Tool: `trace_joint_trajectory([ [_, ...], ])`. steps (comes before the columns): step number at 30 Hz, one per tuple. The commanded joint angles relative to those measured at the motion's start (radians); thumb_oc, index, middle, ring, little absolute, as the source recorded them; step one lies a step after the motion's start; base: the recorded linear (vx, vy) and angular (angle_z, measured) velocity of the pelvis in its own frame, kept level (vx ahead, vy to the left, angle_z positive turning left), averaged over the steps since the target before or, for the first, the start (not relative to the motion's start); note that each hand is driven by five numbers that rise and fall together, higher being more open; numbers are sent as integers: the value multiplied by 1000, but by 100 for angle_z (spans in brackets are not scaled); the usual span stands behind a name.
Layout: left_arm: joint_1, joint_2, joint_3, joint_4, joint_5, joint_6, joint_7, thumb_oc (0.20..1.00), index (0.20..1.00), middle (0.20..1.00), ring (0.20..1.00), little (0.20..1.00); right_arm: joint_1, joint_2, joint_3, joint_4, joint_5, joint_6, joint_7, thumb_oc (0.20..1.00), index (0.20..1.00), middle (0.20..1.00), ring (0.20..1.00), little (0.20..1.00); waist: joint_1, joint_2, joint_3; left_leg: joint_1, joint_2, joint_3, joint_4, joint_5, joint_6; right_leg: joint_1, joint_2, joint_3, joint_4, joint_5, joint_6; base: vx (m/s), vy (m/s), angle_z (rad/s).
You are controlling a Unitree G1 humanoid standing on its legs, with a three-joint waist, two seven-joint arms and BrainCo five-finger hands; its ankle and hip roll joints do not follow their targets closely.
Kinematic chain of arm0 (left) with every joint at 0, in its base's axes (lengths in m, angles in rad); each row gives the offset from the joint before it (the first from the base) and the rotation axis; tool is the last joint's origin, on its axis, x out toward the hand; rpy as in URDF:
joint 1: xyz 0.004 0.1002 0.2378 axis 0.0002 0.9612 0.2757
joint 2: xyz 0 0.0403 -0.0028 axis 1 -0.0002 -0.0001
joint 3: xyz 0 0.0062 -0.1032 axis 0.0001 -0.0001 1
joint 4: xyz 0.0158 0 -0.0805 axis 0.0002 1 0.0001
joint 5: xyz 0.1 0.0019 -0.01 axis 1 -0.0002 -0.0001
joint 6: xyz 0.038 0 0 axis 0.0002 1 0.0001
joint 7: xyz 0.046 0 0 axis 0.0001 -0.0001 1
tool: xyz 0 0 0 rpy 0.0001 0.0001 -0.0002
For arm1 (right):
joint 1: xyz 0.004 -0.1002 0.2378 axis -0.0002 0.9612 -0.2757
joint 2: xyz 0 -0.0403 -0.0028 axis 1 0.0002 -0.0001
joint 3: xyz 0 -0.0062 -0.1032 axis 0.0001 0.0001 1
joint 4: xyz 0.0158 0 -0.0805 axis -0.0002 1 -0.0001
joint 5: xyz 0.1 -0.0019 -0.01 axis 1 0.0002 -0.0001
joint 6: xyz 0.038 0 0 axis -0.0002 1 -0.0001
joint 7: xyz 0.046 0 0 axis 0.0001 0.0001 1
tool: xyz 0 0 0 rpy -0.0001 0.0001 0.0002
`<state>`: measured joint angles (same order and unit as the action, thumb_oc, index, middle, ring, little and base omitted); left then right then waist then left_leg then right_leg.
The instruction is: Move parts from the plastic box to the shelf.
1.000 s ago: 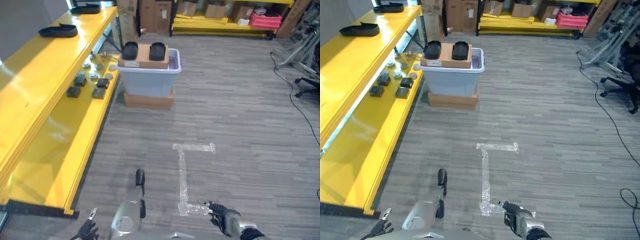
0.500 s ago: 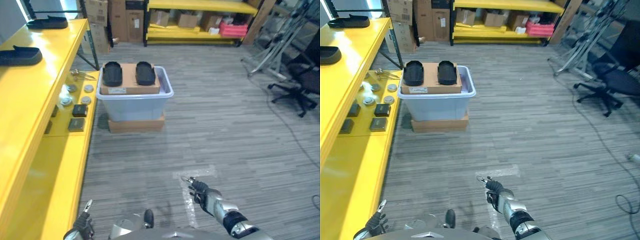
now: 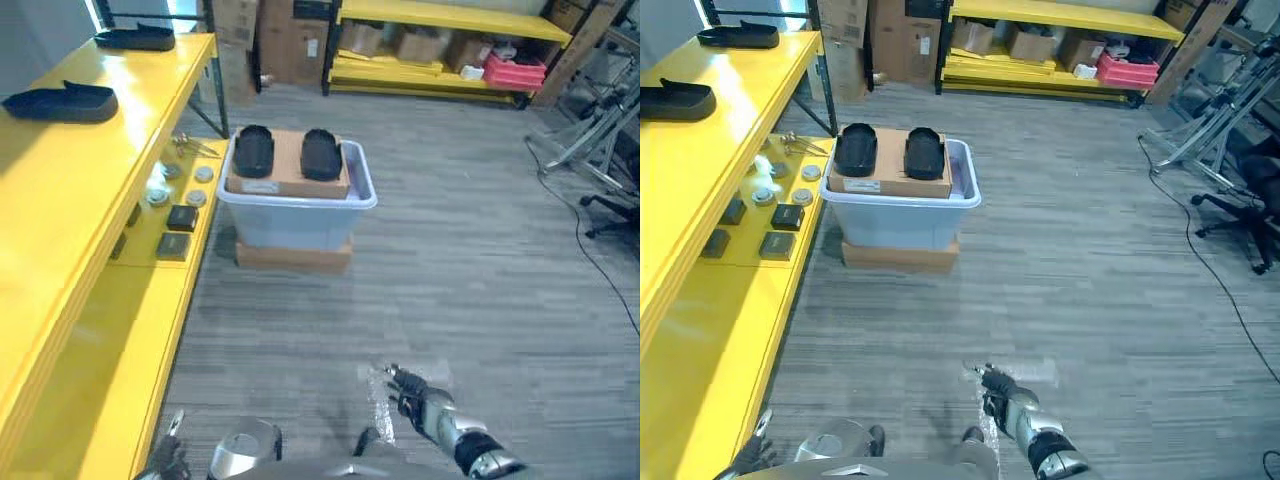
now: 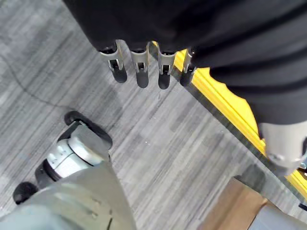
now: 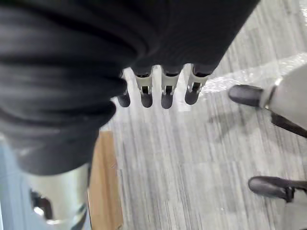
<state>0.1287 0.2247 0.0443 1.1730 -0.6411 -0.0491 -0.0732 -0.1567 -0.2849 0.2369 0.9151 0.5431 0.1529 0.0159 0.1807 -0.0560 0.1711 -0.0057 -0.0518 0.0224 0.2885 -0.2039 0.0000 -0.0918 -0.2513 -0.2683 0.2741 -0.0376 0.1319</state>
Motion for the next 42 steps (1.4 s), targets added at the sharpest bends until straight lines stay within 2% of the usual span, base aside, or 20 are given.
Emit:
trace_joint_trajectory([
  [1,-13,-20,-34,12,5,-33,-29,1000,1000,1000,1000,1000,10,-60,17,26,-12,-12,11,1000,1000,1000,1000,1000,10,-18,-79,-42,206,114,376,91,-54,7,30,-57,-208,127,-14,492,-150,35],
  [4,-27,-35,-47,-7,-14,-19,-25,1000,1000,1000,1000,1000,21,-83,16,44,-9,-22,12,1000,1000,1000,1000,1000,15,-15,-72,-142,193,75,505,149,-65,40,71,-69,-237,108,-52,305,-62,60],
  [6,-39,-39,-54,-18,-13,-12,-24,1000,1000,1000,1000,1000,33,-91,0,52,-17,-37,21,1000,1000,1000,1000,1000,16,-7,-56,-165,151,68,451,142,-61,46,86,-73,-256,110,-48,307,24,2],
  [8,-49,-33,-60,-18,-30,-17,-15,1000,1000,1000,1000,1000,42,-85,-14,61,-29,-49,28,1000,1000,1000,1000,1000,11,2,-37,-126,123,99,265,136,-58,59,95,-89,-275,111,-33,339,122,20],
  [9,-55,-27,-59,-19,-30,-12,-18,1000,1000,1000,1000,1000,46,-77,-21,64,-32,-57,21,1000,1000,1000,1000,1000,21,14,-27,-128,99,121,76,179,-64,99,104,-96,-295,107,-20,323,164,24],
  [12,-52,-25,-51,-24,-10,-9,-20,1000,1000,1000,1000,1000,53,-66,-22,66,-40,-71,14,1000,1000,1000,1000,1000,57,42,-17,-199,83,142,-163,291,-91,181,131,-87,-322,96,-1,404,176,40],
  [13,-39,-24,-44,-40,-5,-8,-19,1000,1000,1000,1000,1000,58,-65,-15,48,-38,-70,9,1000,1000,1000,1000,1000,74,59,-9,-249,99,166,-232,394,-98,201,149,-88,-320,97,-7,510,137,-6],
  [15,-17,-19,-24,-71,-17,-11,-21,1000,1000,1000,1000,1000,64,-74,20,-24,-29,-57,4,1000,1000,1000,1000,1000,103,70,11,-336,108,153,-237,449,-104,232,172,-89,-283,56,-19,446,163,-37],
  [16,-15,-17,-19,-73,-23,-12,-20,1000,1000,1000,1000,1000,62,-76,30,-32,-25,-55,4,1000,1000,1000,1000,1000,106,63,11,-323,97,144,-237,430,-110,242,168,-88,-273,32,-17,389,194,-51],
  [22,-5,-11,-3,-33,-5,-59,-27,1000,1000,1000,1000,1000,14,-32,66,15,20,-99,32,1000,1000,1000,1000,1000,162,45,-32,-312,4,127,-130,317,-19,317,181,-84,-111,-153,-52,363,179,-79],
  [26,-15,-3,-33,-14,14,-72,-45,1000,1000,1000,1000,1000,2,3,55,36,17,-110,29,1000,1000,1000,1000,1000,167,36,-65,-235,-91,113,-159,242,81,261,120,-105,190,-85,9,265,279,-15],
  [28,-14,-1,-46,-7,9,-77,-55,1000,1000,1000,1000,1000,6,12,52,34,9,-113,24,1000,1000,1000,1000,1000,158,44,-71,-211,-115,105,-162,215,111,203,89,-100,341,-38,38,160,261,-5],
  [30,-6,-2,-64,-10,-9,-84,-59,1000,1000,1000,1000,1000,7,19,55,33,-3,-120,15,1000,1000,1000,1000,1000,147,70,-77,-186,-107,98,-184,213,131,112,79,-93,415,21,35,91,170,34],
  [33,-21,2,-85,-22,4,-62,-52,1000,1000,1000,1000,1000,-5,23,46,37,7,-134,10,1000,1000,1000,1000,1000,137,81,-66,-155,-107,45,-202,208,116,58,60,-80,263,-2,19,122,-58,29],
  [36,-48,3,-104,-36,5,-23,-22,1000,1000,1000,1000,1000,-30,14,42,35,22,-128,4,1000,1000,1000,1000,1000,128,88,-58,-115,-80,-10,-221,210,77,22,36,-50,19,36,16,151,-188,29],
  [37,-52,6,-109,-39,5,-15,-18,1000,1000,1000,1000,1000,-34,11,37,32,24,-122,5,1000,1000,1000,1000,1000,123,82,-53,-105,-77,-20,-221,197,71,13,21,-31,-72,73,29,186,-217,22],
  [38,-52,9,-110,-41,7,-9,-15,1000,1000,1000,1000,1000,-35,13,31,29,20,-118,5,1000,1000,1000,1000,1000,115,66,-47,-96,-84,-30,-218,173,73,-26,-20,-5,-115,161,54,145,-155,24],
  [39,-52,10,-110,-42,7,-8,-14,1000,1000,1000,1000,1000,-35,13,31,28,19,-117,5,1000,1000,1000,1000,1000,116,65,-45,-93,-85,-29,-216,169,74,-27,-23,-1,-122,170,58,265,-224,41],
  [40,-36,21,-99,-51,-8,-12,-6,1000,1000,1000,1000,1000,-32,14,27,9,2,-100,12,1000,1000,1000,1000,1000,100,59,-27,-71,-58,-37,-198,117,78,-114,-82,39,-105,248,87,283,-210,36],
  [42,-25,21,-85,-51,-26,-8,-2,1000,1000,1000,1000,1000,-16,5,30,-30,-2,-62,1,1000,1000,1000,1000,1000,89,59,-33,-42,-22,-28,-210,116,61,-63,-79,11,-139,181,94,322,-225,23],
])
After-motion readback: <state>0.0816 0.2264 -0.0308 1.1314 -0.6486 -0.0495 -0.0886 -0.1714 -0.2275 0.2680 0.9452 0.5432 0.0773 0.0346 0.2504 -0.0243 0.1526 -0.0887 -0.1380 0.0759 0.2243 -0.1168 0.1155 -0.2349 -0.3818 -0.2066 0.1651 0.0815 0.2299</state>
